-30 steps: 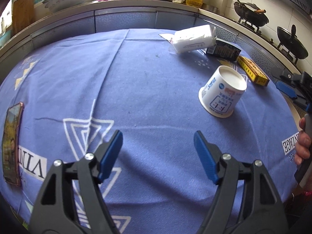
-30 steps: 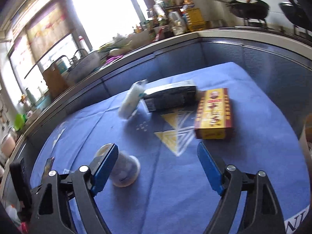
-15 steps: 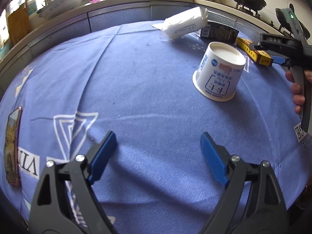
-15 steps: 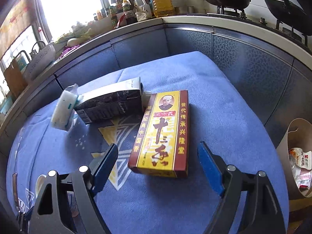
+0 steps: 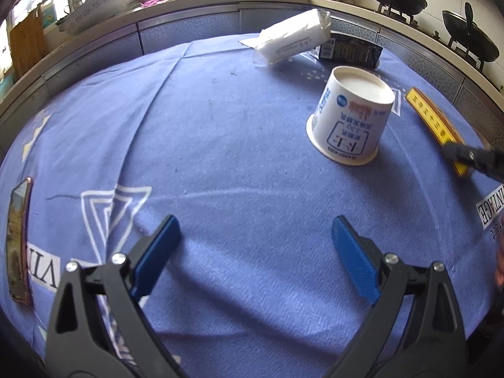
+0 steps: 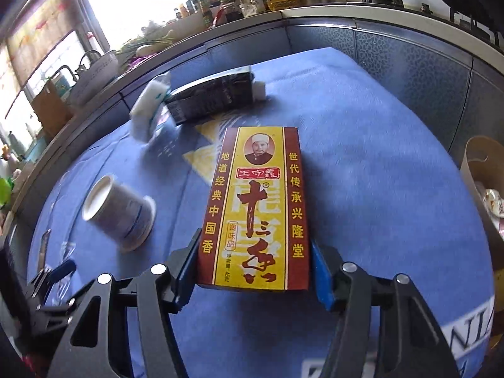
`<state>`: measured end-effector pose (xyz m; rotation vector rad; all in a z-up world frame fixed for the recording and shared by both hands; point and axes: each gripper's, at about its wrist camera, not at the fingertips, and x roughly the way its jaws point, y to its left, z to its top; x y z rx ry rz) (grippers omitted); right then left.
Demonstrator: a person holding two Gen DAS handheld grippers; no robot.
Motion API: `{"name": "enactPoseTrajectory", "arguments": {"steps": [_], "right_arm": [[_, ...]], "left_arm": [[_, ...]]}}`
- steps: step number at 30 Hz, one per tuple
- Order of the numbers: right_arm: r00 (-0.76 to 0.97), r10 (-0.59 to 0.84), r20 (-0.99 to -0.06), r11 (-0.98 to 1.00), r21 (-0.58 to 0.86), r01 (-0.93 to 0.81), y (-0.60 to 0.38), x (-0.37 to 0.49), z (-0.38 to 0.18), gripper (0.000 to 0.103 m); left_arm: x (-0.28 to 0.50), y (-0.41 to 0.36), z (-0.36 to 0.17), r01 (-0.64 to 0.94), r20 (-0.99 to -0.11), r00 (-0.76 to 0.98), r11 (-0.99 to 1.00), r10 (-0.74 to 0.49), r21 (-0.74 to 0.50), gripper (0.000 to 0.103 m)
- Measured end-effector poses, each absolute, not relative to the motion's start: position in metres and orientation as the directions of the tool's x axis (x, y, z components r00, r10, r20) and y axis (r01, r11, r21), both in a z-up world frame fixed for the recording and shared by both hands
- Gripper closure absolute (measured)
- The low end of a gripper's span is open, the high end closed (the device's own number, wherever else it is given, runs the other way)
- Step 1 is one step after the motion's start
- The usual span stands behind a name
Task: Collect trash
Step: 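Grasp the yellow spice box with the right tool and shift it, then grasp the white yogurt cup with the left tool while the right tool holds the spice box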
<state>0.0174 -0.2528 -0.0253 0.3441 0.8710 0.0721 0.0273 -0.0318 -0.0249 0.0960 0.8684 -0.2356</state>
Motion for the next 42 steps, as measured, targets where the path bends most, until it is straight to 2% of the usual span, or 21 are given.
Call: {"name": "enactPoseTrajectory", "arguments": {"steps": [3, 6, 7, 23, 42], "right_arm": [[0.676, 0.208, -0.707, 0.956, 0.292, 0.012, -0.24, -0.004, -0.026, 0.035], [0.686, 0.212, -0.696, 0.956, 0.293, 0.001, -0.236, -0.009, -0.026, 0.022], [0.688, 0.218, -0.692, 0.953, 0.303, 0.002, -0.237, -0.008, -0.026, 0.022], [0.704, 0.254, -0.664, 0.933, 0.36, 0.003, -0.248, -0.01, -0.026, 0.021], [0.706, 0.261, -0.658, 0.931, 0.365, -0.004, -0.249, -0.009, -0.026, 0.019]], "left_arm": [[0.026, -0.032, -0.025, 0.243, -0.764, 0.624, 0.97, -0.166, -0.012, 0.009], [0.026, -0.032, -0.026, 0.243, -0.764, 0.624, 0.97, -0.166, -0.011, 0.008], [0.026, -0.032, -0.026, 0.243, -0.764, 0.624, 0.97, -0.165, -0.011, 0.008], [0.03, -0.04, -0.023, 0.257, -0.771, 0.613, 0.966, -0.171, -0.01, 0.006], [0.069, -0.125, 0.004, 0.392, -0.696, 0.693, 0.908, -0.187, 0.146, 0.007]]}}
